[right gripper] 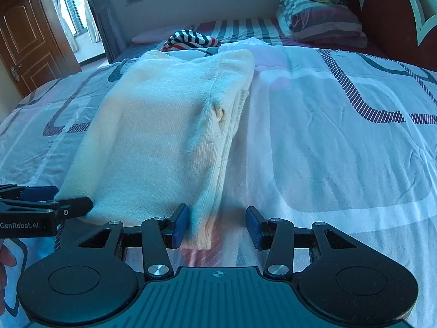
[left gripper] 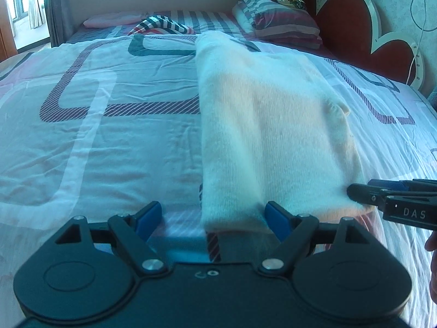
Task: Fold small clothes
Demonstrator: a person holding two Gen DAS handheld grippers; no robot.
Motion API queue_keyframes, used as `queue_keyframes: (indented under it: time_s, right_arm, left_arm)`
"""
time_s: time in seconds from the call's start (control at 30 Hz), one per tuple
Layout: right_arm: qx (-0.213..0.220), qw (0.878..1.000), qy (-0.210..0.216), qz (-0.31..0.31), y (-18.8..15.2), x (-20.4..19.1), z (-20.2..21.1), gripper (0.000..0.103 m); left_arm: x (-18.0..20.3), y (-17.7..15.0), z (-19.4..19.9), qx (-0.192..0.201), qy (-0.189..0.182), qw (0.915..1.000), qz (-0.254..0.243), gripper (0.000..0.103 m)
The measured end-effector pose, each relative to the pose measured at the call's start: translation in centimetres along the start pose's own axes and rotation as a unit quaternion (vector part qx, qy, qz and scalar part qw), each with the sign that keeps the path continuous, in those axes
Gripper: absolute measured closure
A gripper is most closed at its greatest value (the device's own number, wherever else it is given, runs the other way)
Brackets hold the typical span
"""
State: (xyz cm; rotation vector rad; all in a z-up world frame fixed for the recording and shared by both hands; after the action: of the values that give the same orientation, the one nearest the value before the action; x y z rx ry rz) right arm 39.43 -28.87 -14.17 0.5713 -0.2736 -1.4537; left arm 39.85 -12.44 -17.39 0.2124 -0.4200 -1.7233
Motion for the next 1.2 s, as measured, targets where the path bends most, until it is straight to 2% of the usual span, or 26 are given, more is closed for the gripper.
queue_keyframes:
  time_s: [0.13, 0.2, 0.27, 0.33, 0.43, 0.5, 0.53, 0.6, 0.67, 0.73, 0.8, 0.87, 0.9, 0.97, 1.07, 1.17, 1.2]
  right_arm:
    - [0.005, 1.000, 0.004, -0.002, -0.1, 0.1, 0.0, 0.058]
    - [0.009, 1.000, 0.009, -0.011, 0.1, 0.3, 0.9, 0.058]
    - [0.040, 0.999, 0.024, -0.015, 0.8, 0.5, 2.5, 0.058]
    - [0.051, 0.998, 0.041, -0.024, 1.7, 0.7, 3.0, 0.058]
    - [0.061, 0.994, 0.077, -0.055, 3.9, 1.1, 2.6, 0.058]
    - [0.062, 0.989, 0.105, -0.082, 5.6, 1.7, 1.9, 0.058]
    - [0.058, 0.985, 0.126, -0.101, 6.4, 2.2, 1.3, 0.058]
    - [0.044, 0.975, 0.169, -0.139, 7.4, 3.0, 0.4, 0.058]
    - [0.043, 0.969, 0.177, -0.165, 8.4, 4.2, -0.3, 0.058]
    - [0.039, 0.966, 0.182, -0.178, 9.1, 5.0, -0.9, 0.057]
    - [0.033, 0.962, 0.198, -0.188, 9.4, 5.3, -1.5, 0.041]
    - [0.029, 0.961, 0.199, -0.191, 9.7, 5.8, -2.2, 0.038]
    - [0.025, 0.957, 0.214, -0.195, 9.7, 5.8, -2.4, 0.038]
    - [0.020, 0.947, 0.250, -0.203, 9.8, 5.7, -2.6, 0.039]
    - [0.009, 0.927, 0.303, -0.222, 9.8, 5.6, -3.1, 0.039]
    - [0.015, 0.930, 0.303, -0.210, 10.2, 5.5, -3.3, 0.039]
    - [0.015, 0.931, 0.301, -0.206, 10.4, 5.4, -3.3, 0.045]
  left_arm:
    - [-0.2, 0.0, 0.6, -0.003, -0.001, 1.0000, -0.003, 0.021]
    - [-0.7, 0.6, 1.9, 0.020, 0.007, 0.9997, -0.008, 0.021]
    - [-1.3, 1.3, 2.9, 0.049, 0.019, 0.9985, -0.014, 0.017]
    - [-2.0, 2.6, 2.9, 0.057, 0.013, 0.9983, -0.005, 0.019]
    - [-2.1, 4.8, 2.3, 0.057, -0.015, 0.9983, 0.004, 0.020]
    - [-1.9, 6.2, 1.8, 0.053, -0.047, 0.9974, 0.006, 0.019]
    - [-1.8, 6.7, 1.5, 0.050, -0.064, 0.9966, 0.010, 0.017]
    - [-1.6, 7.4, 0.7, 0.039, -0.074, 0.9964, 0.015, 0.013]
    - [-1.4, 8.0, -0.2, 0.026, -0.072, 0.9968, 0.022, 0.012]
    - [-1.1, 8.5, -0.9, 0.021, -0.090, 0.9951, 0.034, 0.012]
    - [-1.3, 8.9, -1.6, 0.011, -0.109, 0.9926, 0.052, 0.012]
    - [-1.4, 9.1, -2.1, -0.001, -0.138, 0.9880, 0.068, 0.017]
    - [-1.3, 9.2, -2.4, -0.010, -0.159, 0.9840, 0.080, 0.026]
    - [-1.5, 9.4, -3.1, -0.024, -0.193, 0.9750, 0.106, 0.028]
    - [-2.0, 9.7, -3.9, -0.032, -0.215, 0.9674, 0.131, 0.028]
    - [-2.1, 10.1, -4.4, -0.031, -0.218, 0.9657, 0.138, 0.030]
    - [-1.8, 10.3, -4.6, -0.031, -0.209, 0.9687, 0.130, 0.034]
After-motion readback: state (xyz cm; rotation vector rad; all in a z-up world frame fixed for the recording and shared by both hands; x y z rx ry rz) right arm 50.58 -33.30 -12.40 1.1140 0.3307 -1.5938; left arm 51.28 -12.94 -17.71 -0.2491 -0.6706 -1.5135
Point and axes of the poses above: each gripper's, at about its wrist camera, not at the fingertips, and z roughly against the way its jaws point, x to its right, y to its top, the point moved 10 cm from there along -z, roughly the way its jaws point, and after that the axes turned 12 degrees about -x, right-handed, at the moved point
